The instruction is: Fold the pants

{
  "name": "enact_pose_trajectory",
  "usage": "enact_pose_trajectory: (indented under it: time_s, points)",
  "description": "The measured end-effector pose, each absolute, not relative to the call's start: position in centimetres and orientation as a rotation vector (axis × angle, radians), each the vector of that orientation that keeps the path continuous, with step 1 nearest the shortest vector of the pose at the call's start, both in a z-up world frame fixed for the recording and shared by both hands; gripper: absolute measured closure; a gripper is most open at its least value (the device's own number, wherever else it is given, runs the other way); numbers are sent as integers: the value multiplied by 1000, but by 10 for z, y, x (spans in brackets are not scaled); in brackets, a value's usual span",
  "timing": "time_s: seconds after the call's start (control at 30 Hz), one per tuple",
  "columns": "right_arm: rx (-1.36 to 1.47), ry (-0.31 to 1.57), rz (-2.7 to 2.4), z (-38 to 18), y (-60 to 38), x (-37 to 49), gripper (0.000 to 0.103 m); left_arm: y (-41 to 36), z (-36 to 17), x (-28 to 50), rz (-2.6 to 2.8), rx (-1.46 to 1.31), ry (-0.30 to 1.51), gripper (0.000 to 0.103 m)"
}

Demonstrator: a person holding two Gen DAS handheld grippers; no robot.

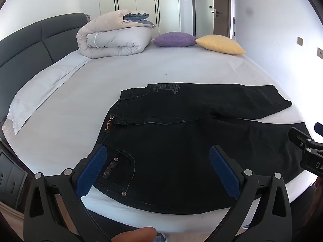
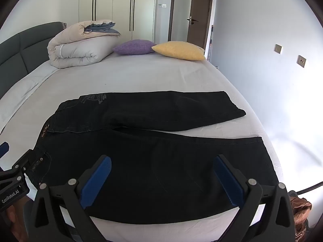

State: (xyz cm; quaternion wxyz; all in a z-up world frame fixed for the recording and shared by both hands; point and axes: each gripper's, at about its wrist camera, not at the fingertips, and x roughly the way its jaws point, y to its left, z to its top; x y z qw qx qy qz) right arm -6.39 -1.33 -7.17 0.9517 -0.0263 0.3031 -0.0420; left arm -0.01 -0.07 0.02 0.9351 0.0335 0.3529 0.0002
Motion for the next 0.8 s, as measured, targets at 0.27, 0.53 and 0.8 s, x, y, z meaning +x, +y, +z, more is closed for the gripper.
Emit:
enact_pose_trajectory:
  time_s: [0.27,0.53,0.8]
  points:
    - [-49,617,-89,-73,-14,-63,0,-1,1,-5,5,60,716,0]
    - [-57,618,-86,-75,-10,-62,0,3,2,-4,3,55,723,0]
    - [-53,617,-85,-75,-9,-64,0,1,1,-4,6,56,726,0]
